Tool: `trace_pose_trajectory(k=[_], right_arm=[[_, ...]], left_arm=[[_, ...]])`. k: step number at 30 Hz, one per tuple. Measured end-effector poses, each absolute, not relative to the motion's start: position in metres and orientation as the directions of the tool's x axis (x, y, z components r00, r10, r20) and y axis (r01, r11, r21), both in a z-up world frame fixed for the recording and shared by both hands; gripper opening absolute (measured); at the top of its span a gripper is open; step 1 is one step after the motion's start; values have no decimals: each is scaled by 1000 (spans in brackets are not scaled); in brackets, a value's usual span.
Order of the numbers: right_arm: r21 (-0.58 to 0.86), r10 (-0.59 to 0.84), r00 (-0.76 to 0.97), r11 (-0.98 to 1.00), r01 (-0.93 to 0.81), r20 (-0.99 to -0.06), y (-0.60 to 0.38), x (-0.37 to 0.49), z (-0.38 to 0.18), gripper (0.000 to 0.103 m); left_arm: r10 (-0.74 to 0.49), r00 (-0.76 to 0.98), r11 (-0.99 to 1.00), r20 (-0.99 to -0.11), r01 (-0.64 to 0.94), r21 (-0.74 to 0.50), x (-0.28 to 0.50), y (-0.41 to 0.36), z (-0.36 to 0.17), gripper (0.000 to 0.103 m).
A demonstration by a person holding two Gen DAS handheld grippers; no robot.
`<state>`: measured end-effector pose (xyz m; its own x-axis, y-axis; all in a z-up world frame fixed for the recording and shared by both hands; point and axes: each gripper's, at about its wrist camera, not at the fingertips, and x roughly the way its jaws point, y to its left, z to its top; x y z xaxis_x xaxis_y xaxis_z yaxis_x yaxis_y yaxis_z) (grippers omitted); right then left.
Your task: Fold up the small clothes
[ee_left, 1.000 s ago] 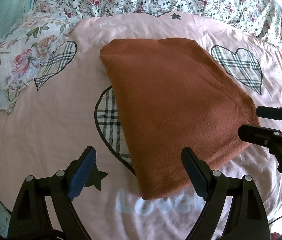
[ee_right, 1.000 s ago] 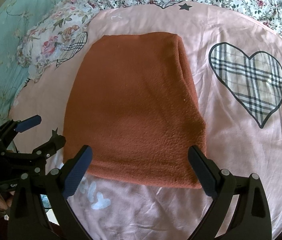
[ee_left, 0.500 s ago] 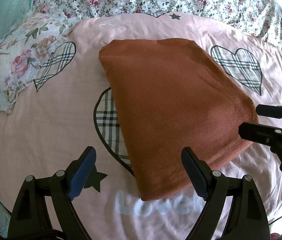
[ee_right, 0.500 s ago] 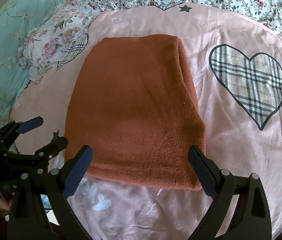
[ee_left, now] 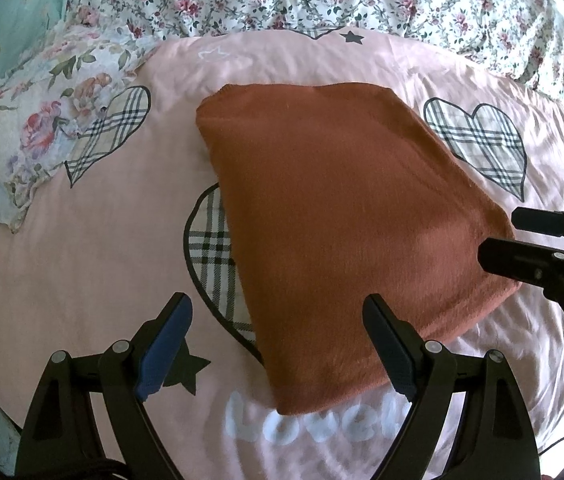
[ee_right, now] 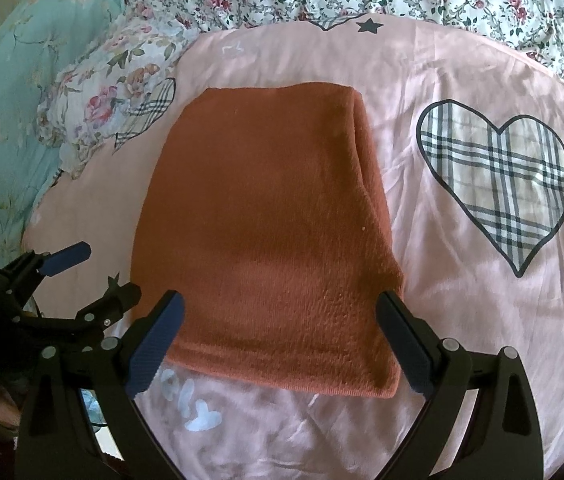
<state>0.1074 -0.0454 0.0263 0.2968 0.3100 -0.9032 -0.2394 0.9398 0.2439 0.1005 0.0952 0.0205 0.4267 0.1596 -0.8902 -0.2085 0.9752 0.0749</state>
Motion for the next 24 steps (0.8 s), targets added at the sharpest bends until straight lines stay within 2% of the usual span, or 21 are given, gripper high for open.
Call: trace_pose_trajectory(k=[10, 24], right_arm=[[249, 313, 300, 940, -235, -901, -48, 110, 26, 96], [261, 314, 313, 945, -199, -896, -55, 111, 24, 96]], left_arm=[[167, 436, 974, -884, -214, 79, 107, 96, 21, 87], [140, 443, 963, -885, -268, 18, 103, 114, 23, 87]])
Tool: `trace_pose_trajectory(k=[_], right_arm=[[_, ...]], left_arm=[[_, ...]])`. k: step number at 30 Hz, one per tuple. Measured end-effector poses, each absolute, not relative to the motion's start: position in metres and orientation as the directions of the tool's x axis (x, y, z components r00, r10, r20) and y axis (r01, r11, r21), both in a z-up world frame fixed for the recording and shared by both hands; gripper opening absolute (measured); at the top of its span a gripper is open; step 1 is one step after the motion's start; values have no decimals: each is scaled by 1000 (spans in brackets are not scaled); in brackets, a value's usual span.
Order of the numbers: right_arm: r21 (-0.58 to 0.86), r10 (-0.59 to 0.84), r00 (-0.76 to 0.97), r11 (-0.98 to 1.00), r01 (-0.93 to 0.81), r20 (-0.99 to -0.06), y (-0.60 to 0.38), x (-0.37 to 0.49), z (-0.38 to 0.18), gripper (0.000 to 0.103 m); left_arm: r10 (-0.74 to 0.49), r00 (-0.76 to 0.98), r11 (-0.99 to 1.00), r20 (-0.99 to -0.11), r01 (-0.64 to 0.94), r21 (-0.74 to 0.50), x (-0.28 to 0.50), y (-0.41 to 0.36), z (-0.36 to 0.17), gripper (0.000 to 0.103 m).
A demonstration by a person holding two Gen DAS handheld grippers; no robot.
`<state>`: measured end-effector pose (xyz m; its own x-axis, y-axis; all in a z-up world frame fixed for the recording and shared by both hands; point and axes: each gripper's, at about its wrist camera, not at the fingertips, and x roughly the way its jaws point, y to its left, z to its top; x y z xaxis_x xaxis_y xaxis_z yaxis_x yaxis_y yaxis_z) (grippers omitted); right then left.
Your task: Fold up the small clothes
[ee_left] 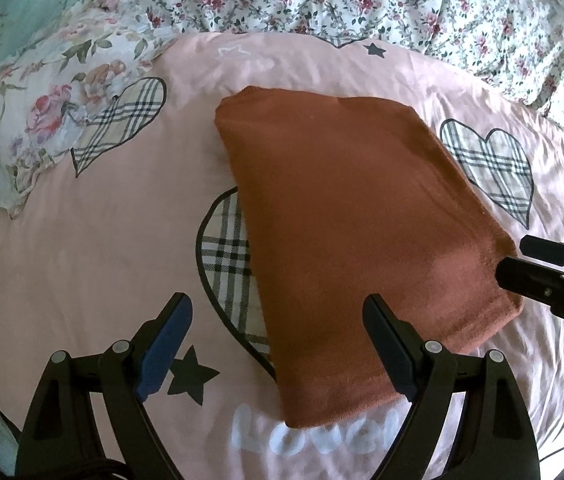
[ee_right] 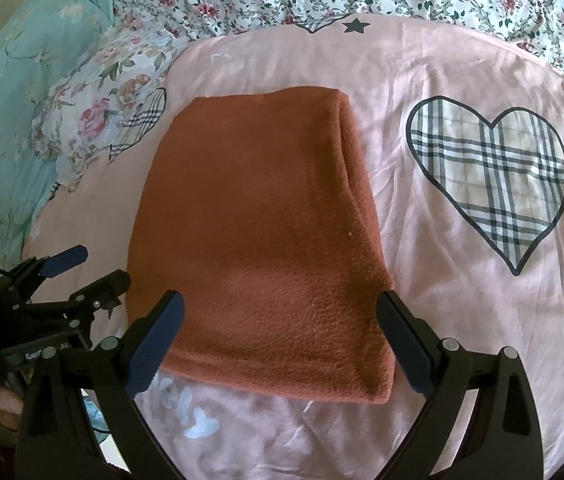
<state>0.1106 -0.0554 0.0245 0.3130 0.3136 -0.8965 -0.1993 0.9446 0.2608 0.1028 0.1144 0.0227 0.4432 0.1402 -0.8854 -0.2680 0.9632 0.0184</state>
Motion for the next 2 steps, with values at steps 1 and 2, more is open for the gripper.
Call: trace_pose_trajectory(k=[1, 2], right_arm=[[262, 315, 315, 945, -197, -895, -55, 110, 24, 96], [262, 314, 316, 945, -195, -895, -54, 109, 24, 96]], left_arm=[[133, 447, 965, -885, -264, 12, 102, 114, 23, 87], [122, 451, 966, -884, -258, 2, 101, 113, 24, 88]])
